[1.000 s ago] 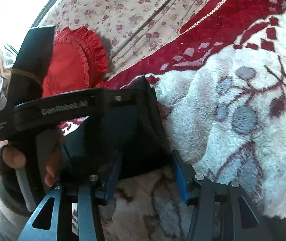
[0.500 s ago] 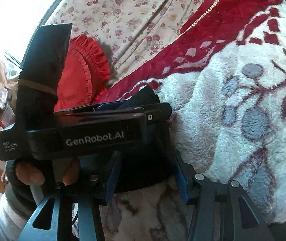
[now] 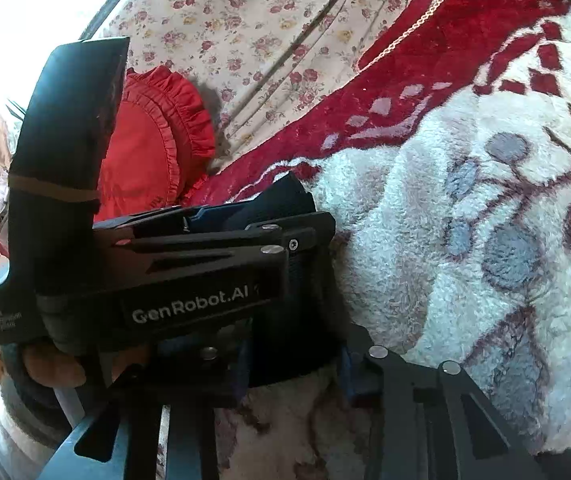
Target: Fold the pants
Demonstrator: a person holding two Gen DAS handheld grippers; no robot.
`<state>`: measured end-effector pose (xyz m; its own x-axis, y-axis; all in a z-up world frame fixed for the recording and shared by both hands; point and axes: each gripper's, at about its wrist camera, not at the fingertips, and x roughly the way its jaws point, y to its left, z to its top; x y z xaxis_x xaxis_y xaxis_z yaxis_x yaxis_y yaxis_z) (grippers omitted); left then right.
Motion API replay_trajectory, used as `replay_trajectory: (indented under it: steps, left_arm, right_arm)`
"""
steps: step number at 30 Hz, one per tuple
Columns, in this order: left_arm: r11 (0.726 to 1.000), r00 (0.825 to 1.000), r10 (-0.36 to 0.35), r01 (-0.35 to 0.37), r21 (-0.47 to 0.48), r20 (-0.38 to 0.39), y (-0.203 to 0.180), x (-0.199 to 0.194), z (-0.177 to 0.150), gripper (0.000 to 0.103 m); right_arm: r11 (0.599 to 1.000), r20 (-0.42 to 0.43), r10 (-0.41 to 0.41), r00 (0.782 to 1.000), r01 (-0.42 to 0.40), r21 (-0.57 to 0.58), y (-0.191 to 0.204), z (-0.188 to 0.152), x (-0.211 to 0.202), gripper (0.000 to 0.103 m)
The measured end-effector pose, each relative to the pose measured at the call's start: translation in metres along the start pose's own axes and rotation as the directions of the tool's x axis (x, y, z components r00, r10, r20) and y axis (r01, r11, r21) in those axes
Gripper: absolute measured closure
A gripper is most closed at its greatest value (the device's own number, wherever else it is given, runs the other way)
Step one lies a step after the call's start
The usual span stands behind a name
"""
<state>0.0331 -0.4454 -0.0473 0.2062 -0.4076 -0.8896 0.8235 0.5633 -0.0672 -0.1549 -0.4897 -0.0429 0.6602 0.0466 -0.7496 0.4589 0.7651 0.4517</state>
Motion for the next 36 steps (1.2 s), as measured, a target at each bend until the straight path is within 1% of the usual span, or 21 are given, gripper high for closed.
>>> replay_trajectory:
  steps: [2,4,5,8,12,18,23,36]
  left_arm:
    - [1.000,1.000,-0.010,0.010,-0.017,0.008,0.003,-0.006,0.000,0.077]
    - [0.998,0.999,-0.049,0.050,-0.045,0.011,0.011,-0.013,0.002,0.085]
    - [0.997,0.998,-0.059,0.060,-0.054,0.024,0.014,-0.021,0.002,0.085]
    - [0.996,0.997,-0.056,0.060,-0.059,0.060,0.018,-0.040,0.003,0.086]
    - [0.997,0.993,-0.034,0.042,-0.067,0.115,0.026,-0.071,0.002,0.087]
    - [0.994,0.987,0.012,0.006,-0.111,0.162,0.054,-0.109,-0.015,0.087]
    - [0.987,0.982,0.046,-0.017,-0.161,0.182,0.074,-0.131,-0.035,0.087]
    - [0.967,0.976,0.095,-0.044,-0.252,0.194,0.107,-0.159,-0.078,0.087]
  right_arm:
    - [1.000,0.002,0.015,1.000,-0.015,-0.004,0.001,0.001,-0.001,0.082]
    - [1.000,0.008,0.023,1.000,-0.023,-0.009,0.003,0.003,-0.004,0.085]
    - [0.999,0.014,0.033,0.999,-0.033,-0.013,0.005,0.005,-0.007,0.087]
    - [0.997,0.042,0.054,0.998,-0.052,-0.055,0.019,0.010,-0.019,0.088]
    - [0.991,0.070,0.077,0.995,-0.069,-0.115,0.044,0.015,-0.033,0.088]
    - [0.977,0.066,0.127,0.990,-0.113,-0.182,0.082,0.016,-0.038,0.089]
    - [0.956,0.037,0.159,0.987,-0.145,-0.256,0.118,0.005,-0.030,0.089]
    - [0.926,-0.024,0.188,0.982,-0.185,-0.328,0.165,-0.014,-0.013,0.089]
